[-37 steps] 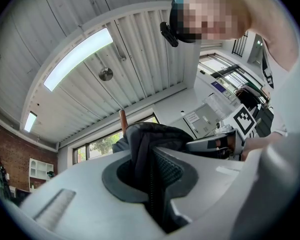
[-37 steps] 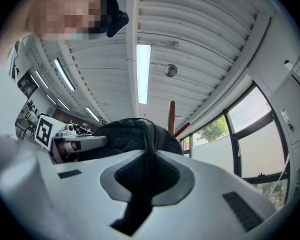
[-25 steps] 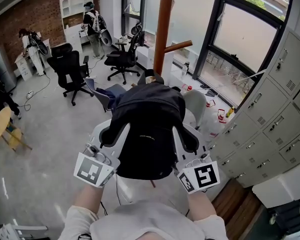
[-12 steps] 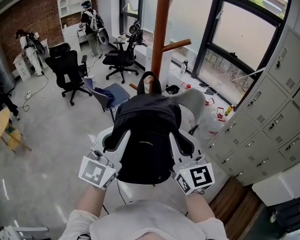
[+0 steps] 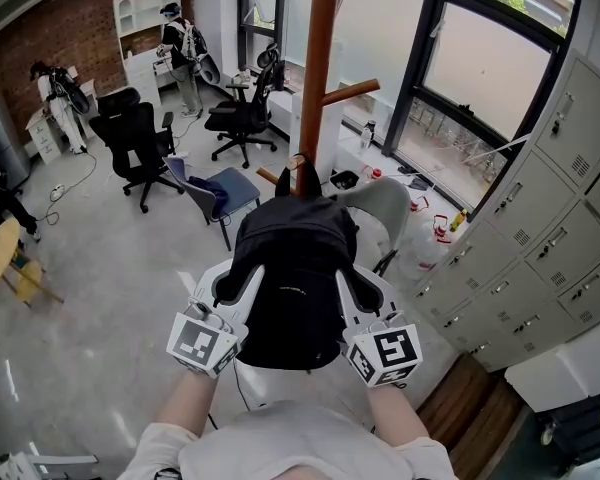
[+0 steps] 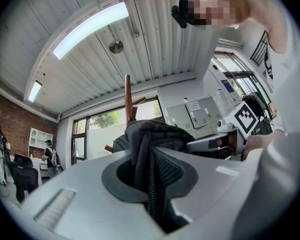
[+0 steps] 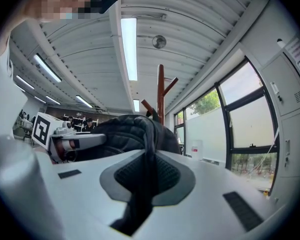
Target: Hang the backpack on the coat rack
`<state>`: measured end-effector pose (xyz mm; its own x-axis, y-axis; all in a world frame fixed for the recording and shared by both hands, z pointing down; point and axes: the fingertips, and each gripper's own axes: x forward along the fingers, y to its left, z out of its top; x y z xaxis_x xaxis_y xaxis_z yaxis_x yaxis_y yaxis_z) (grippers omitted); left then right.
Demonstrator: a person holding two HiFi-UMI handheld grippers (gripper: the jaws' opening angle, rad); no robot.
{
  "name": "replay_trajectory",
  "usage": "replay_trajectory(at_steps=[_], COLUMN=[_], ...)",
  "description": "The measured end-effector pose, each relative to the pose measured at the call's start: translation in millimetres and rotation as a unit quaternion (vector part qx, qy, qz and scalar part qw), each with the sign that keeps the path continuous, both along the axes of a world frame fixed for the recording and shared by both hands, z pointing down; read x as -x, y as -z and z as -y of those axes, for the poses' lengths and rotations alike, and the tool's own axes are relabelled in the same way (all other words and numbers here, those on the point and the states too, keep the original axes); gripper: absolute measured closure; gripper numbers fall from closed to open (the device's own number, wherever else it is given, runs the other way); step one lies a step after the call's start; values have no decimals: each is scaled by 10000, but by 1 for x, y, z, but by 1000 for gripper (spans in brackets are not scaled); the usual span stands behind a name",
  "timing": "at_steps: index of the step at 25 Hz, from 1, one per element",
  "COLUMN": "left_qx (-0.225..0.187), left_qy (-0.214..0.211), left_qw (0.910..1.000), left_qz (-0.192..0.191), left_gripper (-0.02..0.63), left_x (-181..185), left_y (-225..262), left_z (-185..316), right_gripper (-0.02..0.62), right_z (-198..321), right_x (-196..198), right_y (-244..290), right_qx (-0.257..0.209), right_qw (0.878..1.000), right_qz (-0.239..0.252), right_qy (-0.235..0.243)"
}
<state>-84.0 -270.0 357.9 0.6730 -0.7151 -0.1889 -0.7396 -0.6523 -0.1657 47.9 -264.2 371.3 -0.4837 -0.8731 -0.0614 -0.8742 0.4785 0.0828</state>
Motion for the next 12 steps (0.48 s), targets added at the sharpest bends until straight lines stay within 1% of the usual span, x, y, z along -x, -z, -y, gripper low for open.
replay_trajectory(at_steps=[12], left_qx=[133], left_qy=[133], left_qw=[9998], left_qz=[-63], left_gripper=[563], left_x=[-1], left_y=[-27], left_z=[6], right_gripper=[555], right_z=[7], right_x=[-3], right_y=[-25], right_qx=[286], right_qw=[9996], right_qz=[-4], right_qy=[-59])
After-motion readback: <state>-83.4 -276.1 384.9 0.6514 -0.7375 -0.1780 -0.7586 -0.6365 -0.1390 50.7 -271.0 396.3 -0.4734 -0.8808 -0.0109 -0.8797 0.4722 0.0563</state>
